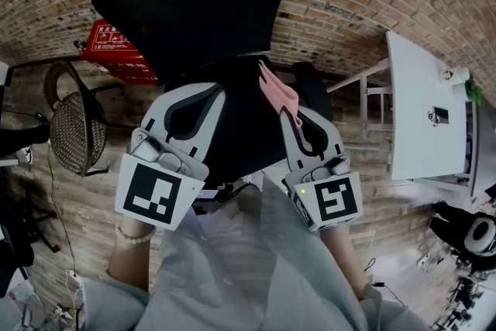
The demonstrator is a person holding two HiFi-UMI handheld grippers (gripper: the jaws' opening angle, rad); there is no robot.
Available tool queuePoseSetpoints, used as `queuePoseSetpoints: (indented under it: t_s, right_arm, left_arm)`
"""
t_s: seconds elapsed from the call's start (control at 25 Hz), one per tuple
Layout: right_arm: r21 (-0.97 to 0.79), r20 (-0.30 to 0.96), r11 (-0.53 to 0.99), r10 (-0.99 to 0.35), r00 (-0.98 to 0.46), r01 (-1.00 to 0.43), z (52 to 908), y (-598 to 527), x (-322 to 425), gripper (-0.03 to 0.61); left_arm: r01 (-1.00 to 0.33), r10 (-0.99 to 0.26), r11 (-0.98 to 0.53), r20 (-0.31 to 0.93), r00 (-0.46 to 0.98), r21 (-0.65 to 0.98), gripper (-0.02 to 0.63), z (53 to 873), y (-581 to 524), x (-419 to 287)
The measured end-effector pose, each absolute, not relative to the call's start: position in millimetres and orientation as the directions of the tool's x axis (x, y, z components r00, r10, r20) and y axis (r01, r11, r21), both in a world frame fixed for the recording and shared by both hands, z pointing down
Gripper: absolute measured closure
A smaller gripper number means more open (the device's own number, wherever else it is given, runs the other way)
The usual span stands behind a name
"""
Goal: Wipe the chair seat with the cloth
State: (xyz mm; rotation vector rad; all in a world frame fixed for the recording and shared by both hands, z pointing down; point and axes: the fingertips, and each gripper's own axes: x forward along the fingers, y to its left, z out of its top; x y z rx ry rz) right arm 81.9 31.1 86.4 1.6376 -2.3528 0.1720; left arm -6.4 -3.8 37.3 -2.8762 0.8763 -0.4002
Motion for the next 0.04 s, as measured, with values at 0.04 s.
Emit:
queuePoseSetpoints:
  t_s: [0.04]
  right_arm:
    - [0.056, 0.285, 0.356, -0.901, -0.326, -0.933, 86.2, 31.2, 81.0, 0.525]
  left_arm:
    - [-0.533, -0.562, -0.827, 0.218, 0.798, -0.179, 0.595, 37.2, -3.7, -7.2]
